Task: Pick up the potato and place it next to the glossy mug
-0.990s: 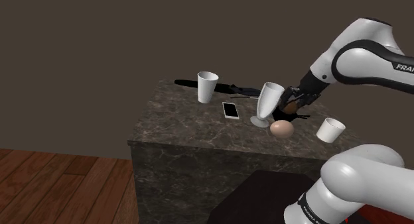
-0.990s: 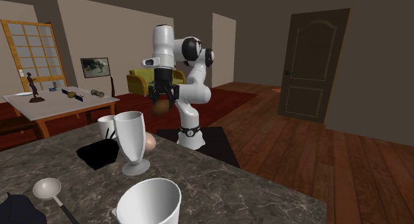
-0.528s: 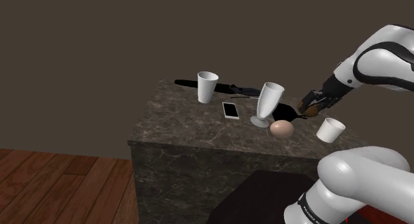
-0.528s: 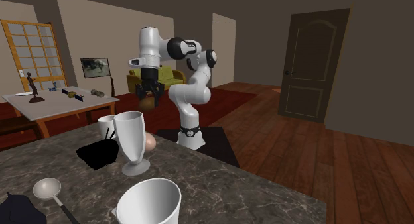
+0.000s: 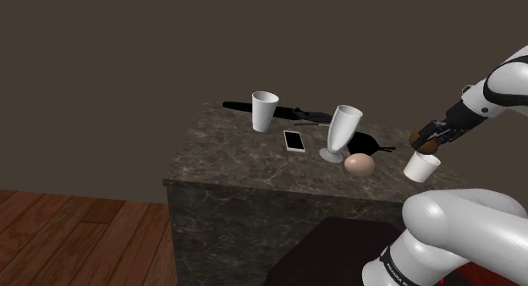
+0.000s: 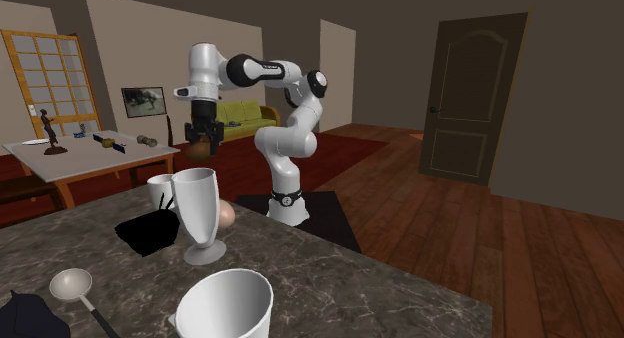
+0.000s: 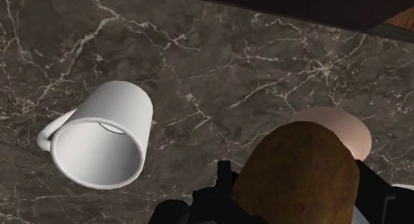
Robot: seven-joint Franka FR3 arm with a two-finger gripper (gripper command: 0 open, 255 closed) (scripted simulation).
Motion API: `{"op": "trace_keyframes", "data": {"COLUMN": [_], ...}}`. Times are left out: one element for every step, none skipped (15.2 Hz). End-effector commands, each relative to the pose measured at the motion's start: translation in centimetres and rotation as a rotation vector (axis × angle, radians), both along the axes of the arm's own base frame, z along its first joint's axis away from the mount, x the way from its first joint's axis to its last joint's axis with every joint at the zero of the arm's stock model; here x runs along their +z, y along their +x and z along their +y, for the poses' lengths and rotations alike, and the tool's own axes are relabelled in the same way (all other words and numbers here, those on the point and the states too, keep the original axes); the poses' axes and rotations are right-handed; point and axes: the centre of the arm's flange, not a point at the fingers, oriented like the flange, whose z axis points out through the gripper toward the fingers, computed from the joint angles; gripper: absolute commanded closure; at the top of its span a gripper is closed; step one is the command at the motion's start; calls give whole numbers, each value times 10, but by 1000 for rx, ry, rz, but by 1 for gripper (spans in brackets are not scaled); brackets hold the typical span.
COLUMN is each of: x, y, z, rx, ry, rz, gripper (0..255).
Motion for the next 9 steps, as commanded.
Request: {"op": "trace_keyframes", "data": {"x": [0, 0, 0, 0, 0, 0, 0, 0, 0], "y": [-17, -26, -34, -43, -51, -60, -68, -77, -85], "z": [-21, -31, -41, -51, -61, -71, -82, -92, -102], "rx": [1, 1, 1, 1, 1, 1, 1, 1, 1], "ry": [-1, -1, -1, -1, -1, -1, -1, -1, -1], "rz": [1, 1, 1, 1, 1, 1, 1, 1, 1], "gripper": [255, 255, 255, 255, 255, 255, 255, 255, 255]}}
